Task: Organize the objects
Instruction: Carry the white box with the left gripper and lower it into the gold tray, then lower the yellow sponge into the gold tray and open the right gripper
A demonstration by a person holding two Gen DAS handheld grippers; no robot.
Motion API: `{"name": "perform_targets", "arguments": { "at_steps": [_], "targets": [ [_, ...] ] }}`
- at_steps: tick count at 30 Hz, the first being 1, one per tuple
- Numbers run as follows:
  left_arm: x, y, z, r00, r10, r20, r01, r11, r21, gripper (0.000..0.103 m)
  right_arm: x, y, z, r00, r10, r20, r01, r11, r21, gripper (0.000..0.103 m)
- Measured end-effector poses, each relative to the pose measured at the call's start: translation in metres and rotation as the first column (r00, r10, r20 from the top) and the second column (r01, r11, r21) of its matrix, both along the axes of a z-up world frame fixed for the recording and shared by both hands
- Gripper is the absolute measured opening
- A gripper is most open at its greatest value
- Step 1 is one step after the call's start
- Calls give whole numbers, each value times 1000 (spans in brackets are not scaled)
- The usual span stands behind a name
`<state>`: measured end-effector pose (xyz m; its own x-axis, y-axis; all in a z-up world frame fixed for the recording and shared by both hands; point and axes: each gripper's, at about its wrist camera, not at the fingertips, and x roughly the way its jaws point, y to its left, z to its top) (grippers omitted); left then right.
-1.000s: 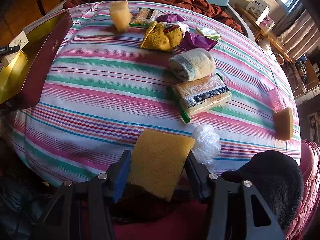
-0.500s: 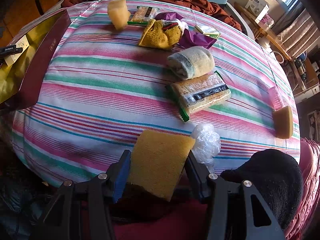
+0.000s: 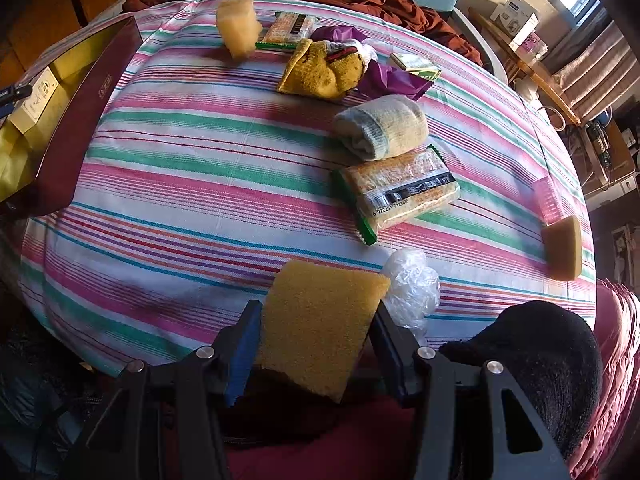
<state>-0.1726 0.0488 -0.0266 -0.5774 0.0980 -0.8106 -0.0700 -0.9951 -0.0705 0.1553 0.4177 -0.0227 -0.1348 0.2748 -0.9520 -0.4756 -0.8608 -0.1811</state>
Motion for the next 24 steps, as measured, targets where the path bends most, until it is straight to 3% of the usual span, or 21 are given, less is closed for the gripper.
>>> {"name": "perform_targets", "arguments": {
  "at_steps": [3,7,14,19,24],
  "targets": [
    [24,-6,13,999,-15,-42,16,999,38,74,-1,0,1,1000,-7,-2,7,1000,4,54],
    [57,-17,23,996,-29,-80,36,996,80,74,-7,-1,5,1000,-15,-25,15,1000,6,54],
    [96,-36,27,992,-26,-124,36,997,75,74,-54,-30,31,986,84,-141,-83,997,11,54],
    [112,-59,24,992,25,-124,-12,995,101,74,-107,-86,62,925,225,-306,-245,969,-30,54],
    [122,-82,19,991,80,-109,-67,990,125,76,-171,-151,64,842,345,-414,-418,903,-98,54]
  ]
}}
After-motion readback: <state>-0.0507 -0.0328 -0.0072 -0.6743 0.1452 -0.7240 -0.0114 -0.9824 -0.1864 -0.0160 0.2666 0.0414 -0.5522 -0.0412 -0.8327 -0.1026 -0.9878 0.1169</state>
